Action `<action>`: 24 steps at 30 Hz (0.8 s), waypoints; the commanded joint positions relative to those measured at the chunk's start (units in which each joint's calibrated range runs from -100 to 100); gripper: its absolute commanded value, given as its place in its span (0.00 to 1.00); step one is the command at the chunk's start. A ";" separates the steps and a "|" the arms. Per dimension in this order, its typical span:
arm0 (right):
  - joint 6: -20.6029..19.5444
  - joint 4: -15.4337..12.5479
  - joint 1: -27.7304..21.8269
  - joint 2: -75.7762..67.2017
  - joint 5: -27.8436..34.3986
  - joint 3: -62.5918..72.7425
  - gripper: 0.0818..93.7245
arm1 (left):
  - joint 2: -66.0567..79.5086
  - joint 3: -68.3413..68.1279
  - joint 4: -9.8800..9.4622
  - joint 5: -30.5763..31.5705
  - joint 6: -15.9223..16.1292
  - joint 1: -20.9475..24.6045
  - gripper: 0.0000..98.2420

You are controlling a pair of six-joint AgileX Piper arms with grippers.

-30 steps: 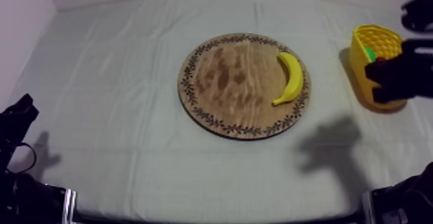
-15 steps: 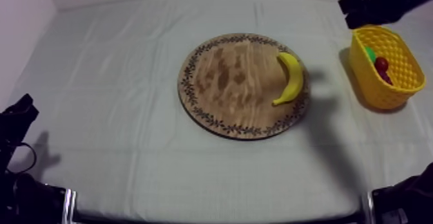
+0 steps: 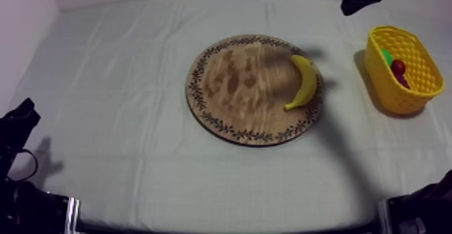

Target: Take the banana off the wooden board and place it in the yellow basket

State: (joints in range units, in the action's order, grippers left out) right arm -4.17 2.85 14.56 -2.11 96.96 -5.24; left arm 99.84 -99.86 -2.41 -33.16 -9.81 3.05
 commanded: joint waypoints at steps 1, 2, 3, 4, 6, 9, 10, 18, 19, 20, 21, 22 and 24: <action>-0.53 0.44 0.05 0.08 0.26 0.79 0.15 | -0.02 -0.03 -0.01 0.01 0.01 0.02 0.00; -0.64 0.41 0.01 0.13 0.37 0.97 0.19 | -0.02 -0.03 -0.01 0.01 0.01 0.02 0.00; -0.66 0.29 -0.09 0.14 0.44 1.00 0.23 | -0.02 -0.03 -0.01 0.01 0.01 0.02 0.00; -0.54 0.07 -0.25 0.15 0.50 0.92 0.27 | -0.02 -0.03 -0.01 0.01 0.01 0.02 0.00; -0.20 -0.54 -0.65 0.08 0.60 0.50 0.39 | -0.02 -0.03 -0.01 0.01 0.01 0.02 0.00; 0.23 -1.40 -1.13 -0.08 0.69 -0.13 0.55 | -0.02 -0.03 -0.01 0.01 0.01 0.02 0.00; 0.29 -1.54 -1.14 -0.13 0.71 -0.30 0.59 | -0.02 -0.03 -0.01 0.01 0.01 0.02 0.00; -0.57 -1.48 0.12 -0.27 0.77 -1.68 0.75 | -0.02 -0.03 -0.01 0.01 0.01 0.02 0.00; -0.91 -1.50 0.31 -0.17 0.78 -2.06 0.75 | -0.02 -0.03 -0.01 0.01 0.01 0.02 0.00; -1.35 -1.53 0.49 -0.02 0.75 -2.52 0.75 | -0.02 -0.03 -0.01 0.01 0.01 0.02 0.00; -1.93 -1.55 0.66 0.19 0.71 -3.08 0.76 | -0.02 -0.03 -0.01 0.01 0.01 0.02 0.00; -2.54 -1.64 0.78 0.43 0.63 -3.70 0.76 | -0.02 -0.03 -0.01 0.01 0.01 0.02 0.00; -3.58 -1.98 0.95 1.17 0.37 -5.16 0.75 | -0.02 -0.03 -0.01 0.01 0.01 0.02 0.00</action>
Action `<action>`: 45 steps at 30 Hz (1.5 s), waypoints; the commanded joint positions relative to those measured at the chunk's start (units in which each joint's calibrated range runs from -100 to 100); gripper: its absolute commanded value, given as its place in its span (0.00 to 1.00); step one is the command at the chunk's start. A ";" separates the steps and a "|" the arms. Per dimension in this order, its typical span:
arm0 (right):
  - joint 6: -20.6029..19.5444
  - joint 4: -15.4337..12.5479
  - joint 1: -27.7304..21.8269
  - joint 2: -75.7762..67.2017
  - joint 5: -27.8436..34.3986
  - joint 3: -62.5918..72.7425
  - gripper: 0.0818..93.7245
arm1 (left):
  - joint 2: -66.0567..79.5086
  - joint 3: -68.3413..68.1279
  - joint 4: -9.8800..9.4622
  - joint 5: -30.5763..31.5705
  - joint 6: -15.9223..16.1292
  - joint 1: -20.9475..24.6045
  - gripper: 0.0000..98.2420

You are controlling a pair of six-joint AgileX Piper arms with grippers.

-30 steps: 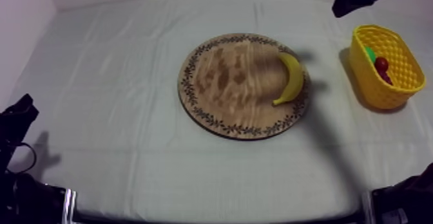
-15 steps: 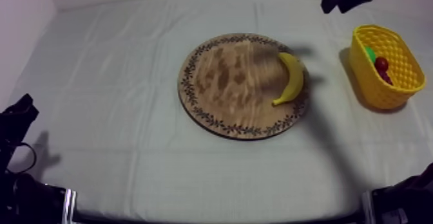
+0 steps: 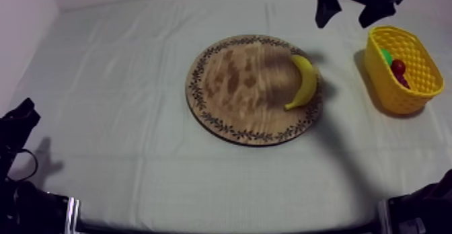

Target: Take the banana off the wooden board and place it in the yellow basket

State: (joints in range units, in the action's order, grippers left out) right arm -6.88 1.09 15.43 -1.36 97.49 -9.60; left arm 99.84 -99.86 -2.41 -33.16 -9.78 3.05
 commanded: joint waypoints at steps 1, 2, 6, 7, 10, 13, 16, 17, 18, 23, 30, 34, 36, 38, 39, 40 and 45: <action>-1.26 -0.45 0.18 0.90 -0.32 -1.60 0.75 | -0.02 -0.03 -0.01 0.01 -0.01 0.02 0.00; -1.61 -0.66 0.32 1.44 -0.56 -2.43 0.75 | -0.02 -0.03 -0.01 0.01 -0.01 0.02 0.00; -2.74 -1.43 0.89 3.99 -2.65 -5.75 0.75 | -0.02 -0.03 -0.01 0.01 -0.01 0.02 0.00; -3.02 -1.54 1.02 4.73 -3.45 -6.50 0.75 | -0.02 -0.03 -0.01 0.01 -0.01 0.02 0.00; -3.78 -1.99 1.33 7.20 -5.89 -8.25 0.75 | -0.02 -0.03 -0.01 0.01 -0.01 0.02 0.00; -4.34 -2.59 1.38 10.02 -7.91 -9.18 0.74 | -0.02 -0.03 -0.01 0.01 -0.01 0.02 0.00; -4.63 -3.22 1.14 13.13 -9.54 -9.17 0.74 | -0.02 -0.03 -0.01 0.01 -0.01 0.02 0.00; -4.67 -3.46 1.00 14.21 -10.06 -8.96 0.74 | -0.02 -0.03 -0.01 0.01 -0.01 0.02 0.00; -4.68 -3.62 0.82 15.29 -10.54 -8.65 0.74 | -0.02 -0.03 -0.01 0.01 -0.01 0.02 0.00; -4.61 -3.81 -0.01 20.52 -12.95 -6.77 0.72 | -0.02 -0.03 -0.01 0.01 -0.01 0.02 0.00; -4.28 -4.58 -0.80 26.30 -14.82 -4.66 0.70 | -0.02 -0.03 -0.01 0.01 -0.01 0.02 0.00; -4.25 -4.79 -0.86 28.83 -15.67 -3.71 0.69 | -0.02 -0.03 -0.01 0.01 -0.01 0.02 0.00; -4.24 -4.90 -0.91 29.86 -16.22 -3.27 0.68 | -0.02 -0.03 -0.01 0.01 -0.01 0.02 0.00; -4.23 -5.01 -1.00 30.71 -16.75 -2.85 0.67 | -0.02 -0.03 -0.01 0.01 -0.01 0.02 0.00; -4.23 -5.05 -1.03 31.12 -16.97 -2.63 0.67 | -0.02 -0.03 -0.01 0.01 -0.01 0.02 0.00; -4.22 -5.06 -1.05 31.56 -17.20 -2.45 0.66 | -0.02 -0.03 -0.01 0.01 -0.01 0.02 0.00; -3.50 -5.46 -1.45 33.46 -18.84 -2.01 0.59 | -0.02 -0.03 -0.01 0.01 -0.01 0.02 0.00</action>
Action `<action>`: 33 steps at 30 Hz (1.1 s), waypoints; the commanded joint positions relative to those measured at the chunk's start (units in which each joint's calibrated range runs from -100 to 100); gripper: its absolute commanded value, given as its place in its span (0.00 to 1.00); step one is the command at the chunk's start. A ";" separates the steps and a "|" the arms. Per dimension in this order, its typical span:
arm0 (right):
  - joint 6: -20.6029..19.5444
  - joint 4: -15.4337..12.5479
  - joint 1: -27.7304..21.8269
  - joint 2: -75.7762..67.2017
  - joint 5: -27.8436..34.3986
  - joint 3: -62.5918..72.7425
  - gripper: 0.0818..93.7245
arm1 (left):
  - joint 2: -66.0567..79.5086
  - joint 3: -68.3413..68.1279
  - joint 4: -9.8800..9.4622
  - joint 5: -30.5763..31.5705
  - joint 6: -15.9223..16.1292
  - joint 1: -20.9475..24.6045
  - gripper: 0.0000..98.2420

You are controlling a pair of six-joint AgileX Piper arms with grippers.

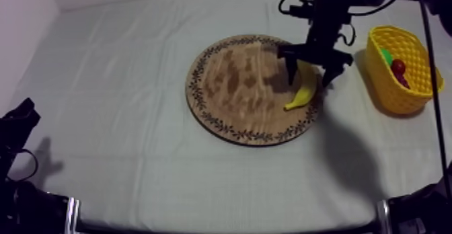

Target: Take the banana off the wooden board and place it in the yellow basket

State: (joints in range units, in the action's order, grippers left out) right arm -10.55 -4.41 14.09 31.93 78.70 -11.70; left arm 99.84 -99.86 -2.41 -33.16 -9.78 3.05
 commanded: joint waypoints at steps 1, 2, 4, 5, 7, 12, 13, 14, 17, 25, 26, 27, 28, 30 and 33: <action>0.29 -0.05 -0.24 0.45 -0.28 0.16 0.57 | -0.02 -0.03 -0.01 0.01 -0.01 0.02 0.00; 0.37 -0.10 -0.33 0.69 -0.49 0.24 0.55 | -0.02 -0.03 -0.01 0.01 -0.01 0.02 0.00; 0.61 -0.10 -0.48 1.14 -0.93 0.38 0.49 | -0.02 -0.03 -0.01 0.01 -0.01 0.02 0.00; 0.89 -0.09 -0.52 1.27 -1.26 0.43 0.44 | -0.02 -0.03 -0.01 0.01 -0.01 0.02 0.00; 1.33 -0.03 -0.57 1.48 -1.76 0.48 0.36 | -0.02 -0.03 -0.01 0.01 -0.01 0.02 0.00; 1.69 0.36 -0.50 1.48 -2.28 0.37 0.25 | -0.02 -0.03 -0.01 0.01 -0.01 0.02 0.00; 1.72 0.42 -0.44 1.39 -2.34 0.22 0.23 | -0.02 -0.03 -0.01 0.01 -0.01 0.02 0.00; 1.72 0.51 -0.38 1.25 -2.41 0.08 0.22 | -0.02 -0.03 -0.01 0.01 -0.01 0.02 0.00; 1.67 0.78 -0.23 0.61 -2.56 -0.46 0.20 | -0.02 -0.03 -0.01 0.01 -0.01 0.02 0.00; 2.22 1.94 0.08 -3.82 -0.56 -0.80 0.19 | -0.02 -0.03 -0.01 0.01 -0.02 0.02 0.00; 2.28 2.19 0.15 -4.61 -0.05 -0.67 0.19 | -0.02 -0.03 -0.01 0.01 -0.02 0.02 0.00; 2.38 2.42 0.22 -5.48 0.50 -0.48 0.19 | -0.02 -0.03 -0.01 0.01 -0.02 0.02 0.00; 2.48 2.64 0.24 -6.33 1.08 -0.21 0.20 | -0.02 -0.03 -0.01 0.01 -0.01 0.02 0.00; 2.71 3.00 0.21 -8.08 2.46 0.49 0.20 | -0.02 -0.03 -0.01 0.01 -0.01 0.02 0.00; 3.28 3.56 0.09 -10.76 4.48 1.64 0.21 | -0.02 -0.03 -0.01 0.01 -0.01 0.02 0.00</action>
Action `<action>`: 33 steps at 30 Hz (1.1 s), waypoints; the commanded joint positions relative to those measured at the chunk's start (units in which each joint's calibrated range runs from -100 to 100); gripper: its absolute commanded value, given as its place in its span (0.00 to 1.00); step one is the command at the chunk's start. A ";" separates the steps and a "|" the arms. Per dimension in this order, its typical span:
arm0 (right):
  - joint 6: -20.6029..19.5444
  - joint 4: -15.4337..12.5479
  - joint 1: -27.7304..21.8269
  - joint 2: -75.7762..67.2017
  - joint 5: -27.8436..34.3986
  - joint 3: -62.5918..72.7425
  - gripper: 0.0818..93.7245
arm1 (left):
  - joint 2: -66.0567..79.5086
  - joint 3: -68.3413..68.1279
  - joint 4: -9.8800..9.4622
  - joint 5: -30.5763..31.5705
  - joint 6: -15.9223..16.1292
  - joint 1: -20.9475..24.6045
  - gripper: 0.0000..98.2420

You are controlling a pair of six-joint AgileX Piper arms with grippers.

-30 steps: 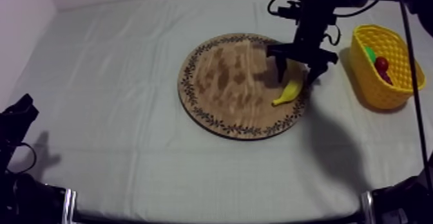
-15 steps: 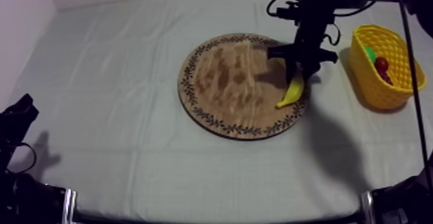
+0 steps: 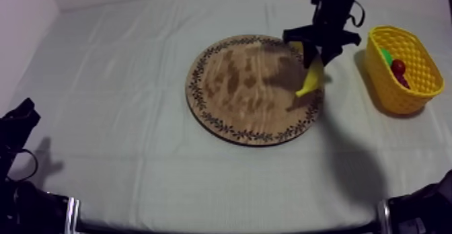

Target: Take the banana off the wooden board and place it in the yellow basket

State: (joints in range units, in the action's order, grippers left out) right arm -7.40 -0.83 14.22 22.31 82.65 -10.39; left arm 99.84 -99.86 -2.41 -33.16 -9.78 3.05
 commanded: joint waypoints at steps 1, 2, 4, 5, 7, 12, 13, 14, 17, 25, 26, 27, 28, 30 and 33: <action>0.32 0.22 -0.11 -2.09 1.03 0.77 0.21 | -0.02 -0.03 -0.01 0.01 -0.01 0.02 0.00; 0.53 0.42 -0.21 -3.07 1.47 1.20 0.21 | -0.02 -0.03 -0.01 0.01 -0.01 0.02 0.00; 0.97 0.75 -0.45 -5.12 2.33 2.05 0.21 | -0.02 -0.03 -0.01 0.01 -0.01 0.02 0.00; 1.21 0.88 -0.58 -6.15 2.77 2.44 0.22 | -0.02 -0.03 -0.01 0.01 -0.01 0.02 0.00; 1.74 1.08 -0.81 -8.14 3.88 3.20 0.22 | -0.02 -0.03 -0.01 0.01 -0.01 0.02 0.00; 3.11 1.50 -1.07 -12.58 7.41 5.00 0.23 | -0.02 -0.03 -0.01 0.01 -0.01 0.02 0.00; 3.32 1.57 -1.09 -13.31 8.07 5.27 0.23 | -0.02 -0.03 -0.01 0.01 -0.01 0.02 0.00; 3.49 1.64 -1.10 -13.95 8.68 5.49 0.23 | -0.02 -0.03 -0.01 0.01 -0.01 0.02 0.00; 3.82 1.71 -1.28 -15.40 10.04 5.83 0.24 | -0.02 -0.03 -0.01 0.01 -0.01 0.02 0.00; 4.65 2.05 -3.10 -17.41 10.94 5.75 0.25 | -0.02 -0.03 -0.01 0.01 -0.01 0.02 0.00; 4.88 2.09 -3.59 -17.53 11.00 5.69 0.25 | -0.02 -0.03 -0.01 0.01 -0.01 0.02 0.00; 5.15 2.14 -4.14 -17.67 11.07 5.62 0.25 | -0.02 -0.03 -0.01 0.01 -0.01 0.02 0.00; 5.45 2.24 -4.73 -17.81 11.14 5.53 0.25 | -0.02 -0.03 -0.01 0.01 -0.01 0.02 0.00; 6.16 2.51 -6.11 -18.12 11.22 5.34 0.25 | -0.02 -0.03 -0.01 0.01 -0.01 0.02 0.00; 7.47 3.09 -8.58 -18.66 11.18 4.91 0.25 | -0.02 -0.03 -0.01 0.01 -0.01 0.02 0.00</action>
State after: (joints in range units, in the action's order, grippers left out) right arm -0.56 2.17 7.15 3.76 93.98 -5.29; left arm 99.84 -99.86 -2.41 -33.16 -9.78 3.05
